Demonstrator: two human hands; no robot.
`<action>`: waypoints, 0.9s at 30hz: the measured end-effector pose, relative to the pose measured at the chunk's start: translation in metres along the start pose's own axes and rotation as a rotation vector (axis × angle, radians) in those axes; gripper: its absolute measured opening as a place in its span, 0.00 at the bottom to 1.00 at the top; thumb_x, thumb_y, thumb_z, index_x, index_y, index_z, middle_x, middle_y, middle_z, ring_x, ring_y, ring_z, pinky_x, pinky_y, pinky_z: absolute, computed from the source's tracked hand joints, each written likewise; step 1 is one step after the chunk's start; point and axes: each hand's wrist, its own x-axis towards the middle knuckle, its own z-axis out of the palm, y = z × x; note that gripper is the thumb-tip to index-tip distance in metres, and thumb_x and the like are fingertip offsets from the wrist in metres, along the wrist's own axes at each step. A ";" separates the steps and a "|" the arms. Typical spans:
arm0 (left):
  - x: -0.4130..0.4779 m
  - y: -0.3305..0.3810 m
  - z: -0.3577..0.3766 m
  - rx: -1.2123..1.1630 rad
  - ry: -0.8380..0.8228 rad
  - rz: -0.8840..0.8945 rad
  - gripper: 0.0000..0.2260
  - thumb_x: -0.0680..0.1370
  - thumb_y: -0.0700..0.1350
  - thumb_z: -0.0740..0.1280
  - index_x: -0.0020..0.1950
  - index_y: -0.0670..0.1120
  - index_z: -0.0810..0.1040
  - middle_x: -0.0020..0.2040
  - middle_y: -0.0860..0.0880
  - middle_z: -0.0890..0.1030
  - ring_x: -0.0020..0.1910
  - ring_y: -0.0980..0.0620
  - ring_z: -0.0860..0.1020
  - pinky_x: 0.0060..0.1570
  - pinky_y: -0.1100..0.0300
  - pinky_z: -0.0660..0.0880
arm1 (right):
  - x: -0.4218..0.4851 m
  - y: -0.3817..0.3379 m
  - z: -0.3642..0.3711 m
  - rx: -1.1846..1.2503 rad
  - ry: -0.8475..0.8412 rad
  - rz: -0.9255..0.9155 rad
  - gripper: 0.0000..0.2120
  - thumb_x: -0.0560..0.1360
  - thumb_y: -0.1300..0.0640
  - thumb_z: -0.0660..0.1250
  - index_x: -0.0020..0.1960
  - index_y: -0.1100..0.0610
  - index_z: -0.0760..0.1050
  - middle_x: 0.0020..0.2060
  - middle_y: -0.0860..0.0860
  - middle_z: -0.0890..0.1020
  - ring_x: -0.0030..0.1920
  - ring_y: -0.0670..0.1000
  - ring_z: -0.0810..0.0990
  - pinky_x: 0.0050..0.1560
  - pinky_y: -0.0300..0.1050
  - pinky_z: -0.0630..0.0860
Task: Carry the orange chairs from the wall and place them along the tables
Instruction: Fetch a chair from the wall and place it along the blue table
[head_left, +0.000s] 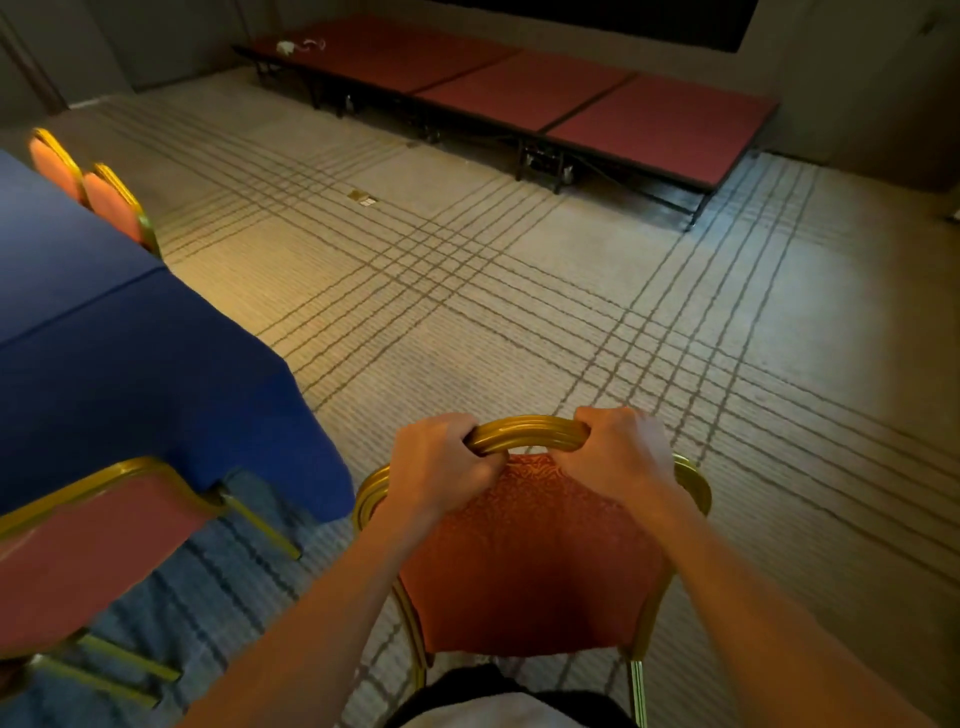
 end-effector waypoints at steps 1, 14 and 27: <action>0.022 -0.006 0.003 0.013 0.001 -0.001 0.15 0.67 0.55 0.68 0.29 0.49 0.68 0.25 0.54 0.66 0.24 0.53 0.66 0.24 0.58 0.62 | 0.022 0.002 -0.002 -0.009 0.016 -0.018 0.22 0.71 0.31 0.63 0.34 0.50 0.72 0.27 0.46 0.74 0.32 0.50 0.76 0.39 0.45 0.72; 0.278 -0.107 0.057 0.101 0.060 -0.081 0.16 0.71 0.55 0.70 0.30 0.48 0.69 0.25 0.53 0.68 0.24 0.54 0.67 0.23 0.57 0.64 | 0.337 0.004 0.022 0.017 0.074 -0.228 0.23 0.70 0.34 0.66 0.30 0.50 0.65 0.24 0.46 0.70 0.27 0.51 0.72 0.34 0.44 0.68; 0.517 -0.208 0.083 0.289 0.144 -0.183 0.18 0.70 0.58 0.71 0.30 0.51 0.66 0.26 0.56 0.65 0.23 0.53 0.66 0.25 0.60 0.61 | 0.633 -0.021 0.044 0.057 0.142 -0.448 0.21 0.70 0.38 0.70 0.29 0.50 0.68 0.22 0.45 0.68 0.24 0.53 0.70 0.32 0.42 0.63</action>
